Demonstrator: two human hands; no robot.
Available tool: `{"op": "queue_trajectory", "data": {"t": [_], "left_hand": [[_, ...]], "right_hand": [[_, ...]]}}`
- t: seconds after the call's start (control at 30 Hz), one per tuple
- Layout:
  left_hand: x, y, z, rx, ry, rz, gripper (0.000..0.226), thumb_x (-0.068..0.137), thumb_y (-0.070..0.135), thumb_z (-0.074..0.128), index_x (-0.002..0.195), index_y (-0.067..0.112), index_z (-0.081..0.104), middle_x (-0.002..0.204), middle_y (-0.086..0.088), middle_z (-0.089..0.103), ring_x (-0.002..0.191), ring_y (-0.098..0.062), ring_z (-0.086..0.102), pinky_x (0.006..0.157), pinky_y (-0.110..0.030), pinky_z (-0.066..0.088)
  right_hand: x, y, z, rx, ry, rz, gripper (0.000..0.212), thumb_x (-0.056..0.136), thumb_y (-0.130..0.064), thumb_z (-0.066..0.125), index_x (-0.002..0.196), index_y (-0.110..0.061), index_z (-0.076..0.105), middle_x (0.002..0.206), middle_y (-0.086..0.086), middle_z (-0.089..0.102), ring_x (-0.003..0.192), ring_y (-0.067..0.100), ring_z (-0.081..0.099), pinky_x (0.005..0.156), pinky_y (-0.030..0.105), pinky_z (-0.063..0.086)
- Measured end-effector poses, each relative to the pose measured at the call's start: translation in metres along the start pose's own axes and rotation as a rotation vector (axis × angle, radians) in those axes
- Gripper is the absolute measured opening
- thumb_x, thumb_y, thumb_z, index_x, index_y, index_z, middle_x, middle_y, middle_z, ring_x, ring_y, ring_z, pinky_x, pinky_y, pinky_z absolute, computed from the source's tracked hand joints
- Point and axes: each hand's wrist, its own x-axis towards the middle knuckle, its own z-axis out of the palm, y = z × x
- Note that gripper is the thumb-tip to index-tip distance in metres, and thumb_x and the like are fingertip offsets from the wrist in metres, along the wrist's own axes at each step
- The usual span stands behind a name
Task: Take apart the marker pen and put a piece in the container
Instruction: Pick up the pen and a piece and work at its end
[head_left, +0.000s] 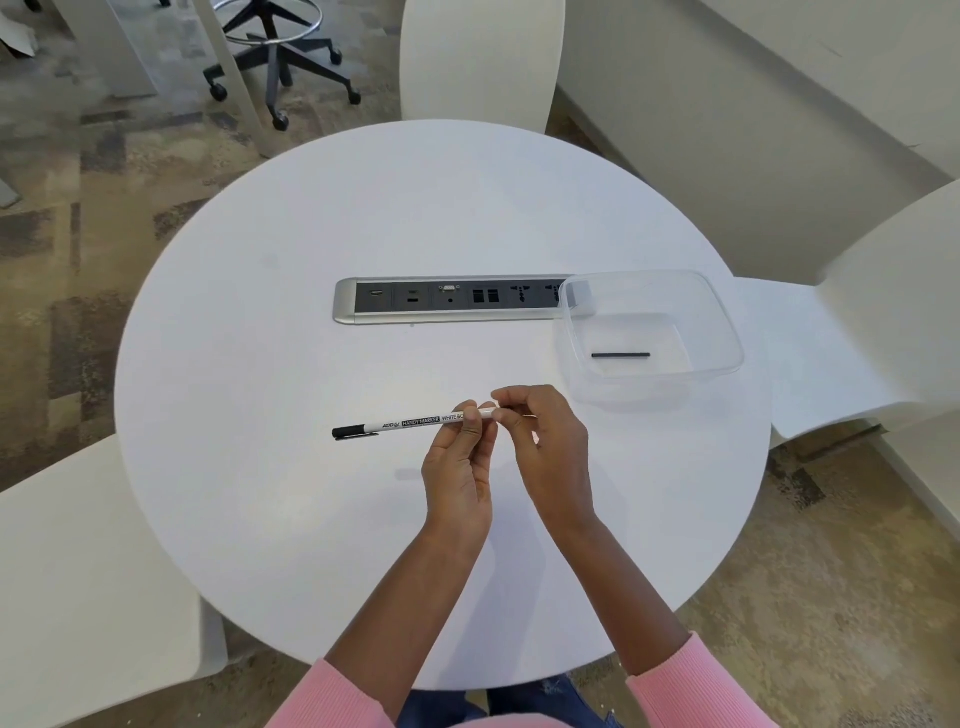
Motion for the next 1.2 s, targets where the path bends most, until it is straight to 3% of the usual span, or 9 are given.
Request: {"op": "queue_trajectory", "data": {"t": [0.17, 0.37, 0.47, 0.53, 0.63, 0.7, 0.8, 0.93, 1.2], "left_hand": [[-0.001, -0.001, 0.000, -0.004, 0.006, -0.002, 0.017, 0.088, 0.003, 0.052, 0.076, 0.007, 0.063, 0.058, 0.007, 0.069, 0.060, -0.002, 0.067, 0.061, -0.012, 0.055], [-0.003, -0.003, 0.001, 0.061, -0.035, 0.025, 0.018, 0.088, 0.002, 0.051, 0.075, 0.008, 0.063, 0.060, 0.006, 0.071, 0.063, -0.002, 0.068, 0.063, -0.011, 0.054], [-0.002, -0.002, 0.000, 0.064, -0.025, 0.034, 0.019, 0.088, 0.001, 0.051, 0.075, 0.008, 0.063, 0.059, 0.006, 0.071, 0.061, -0.002, 0.067, 0.062, -0.011, 0.054], [-0.001, -0.002, 0.000, 0.062, -0.015, 0.033, 0.018, 0.087, 0.001, 0.052, 0.076, 0.008, 0.063, 0.059, 0.006, 0.070, 0.060, -0.002, 0.067, 0.062, -0.011, 0.054], [-0.001, -0.002, 0.000, 0.055, -0.001, 0.031, 0.017, 0.087, 0.001, 0.053, 0.076, 0.007, 0.063, 0.059, 0.006, 0.070, 0.060, -0.003, 0.067, 0.063, -0.012, 0.055], [0.000, -0.002, 0.001, 0.047, 0.001, 0.030, 0.018, 0.087, 0.001, 0.052, 0.075, 0.007, 0.064, 0.061, 0.005, 0.069, 0.060, -0.003, 0.067, 0.062, -0.012, 0.055], [-0.001, -0.001, 0.002, 0.033, 0.000, 0.031, 0.019, 0.087, 0.001, 0.053, 0.074, 0.007, 0.064, 0.065, 0.002, 0.066, 0.061, -0.004, 0.067, 0.061, -0.012, 0.055], [-0.001, -0.002, 0.002, 0.031, 0.003, 0.027, 0.018, 0.087, 0.000, 0.053, 0.075, 0.007, 0.064, 0.059, 0.007, 0.068, 0.060, -0.003, 0.067, 0.060, -0.012, 0.054], [-0.003, -0.006, 0.000, 0.036, 0.001, 0.023, 0.018, 0.088, 0.002, 0.052, 0.076, 0.008, 0.064, 0.058, 0.007, 0.069, 0.060, -0.002, 0.067, 0.063, -0.011, 0.054]], "right_hand": [[0.001, 0.002, -0.003, -0.038, 0.006, -0.055, 0.011, 0.083, -0.002, 0.058, 0.081, -0.008, 0.066, 0.084, 0.006, 0.067, 0.080, 0.005, 0.057, 0.072, 0.008, 0.043], [0.000, -0.001, -0.004, 0.168, 0.043, 0.226, 0.023, 0.090, -0.007, 0.048, 0.077, -0.016, 0.064, 0.064, -0.008, 0.060, 0.056, 0.003, 0.056, 0.055, 0.011, 0.047], [0.004, -0.003, -0.008, 0.178, -0.023, 0.270, 0.021, 0.090, -0.011, 0.050, 0.078, -0.017, 0.066, 0.059, -0.006, 0.060, 0.052, 0.003, 0.060, 0.063, 0.024, 0.056], [0.005, -0.003, -0.009, 0.148, -0.049, 0.266, 0.020, 0.090, -0.016, 0.051, 0.077, -0.019, 0.065, 0.059, -0.008, 0.061, 0.053, 0.002, 0.061, 0.067, 0.025, 0.055], [0.004, -0.003, -0.009, 0.092, -0.057, 0.195, 0.016, 0.088, -0.019, 0.055, 0.076, -0.023, 0.063, 0.065, -0.014, 0.064, 0.060, 0.003, 0.062, 0.060, 0.008, 0.048], [0.003, -0.002, -0.009, 0.060, -0.066, 0.160, 0.010, 0.085, -0.017, 0.060, 0.078, -0.024, 0.063, 0.074, -0.014, 0.066, 0.071, 0.005, 0.063, 0.062, 0.005, 0.046], [0.002, 0.000, -0.009, 0.033, -0.072, 0.082, 0.013, 0.082, -0.009, 0.062, 0.083, -0.022, 0.064, 0.082, -0.008, 0.066, 0.082, 0.006, 0.062, 0.069, 0.011, 0.049], [0.001, 0.003, -0.011, 0.001, -0.057, -0.009, 0.014, 0.083, -0.005, 0.059, 0.083, -0.017, 0.067, 0.083, -0.004, 0.068, 0.082, 0.005, 0.061, 0.072, 0.016, 0.049], [0.003, 0.004, -0.011, 0.063, -0.100, 0.153, 0.018, 0.085, -0.005, 0.054, 0.079, -0.014, 0.068, 0.078, -0.007, 0.067, 0.070, 0.009, 0.059, 0.065, 0.022, 0.053]]}}
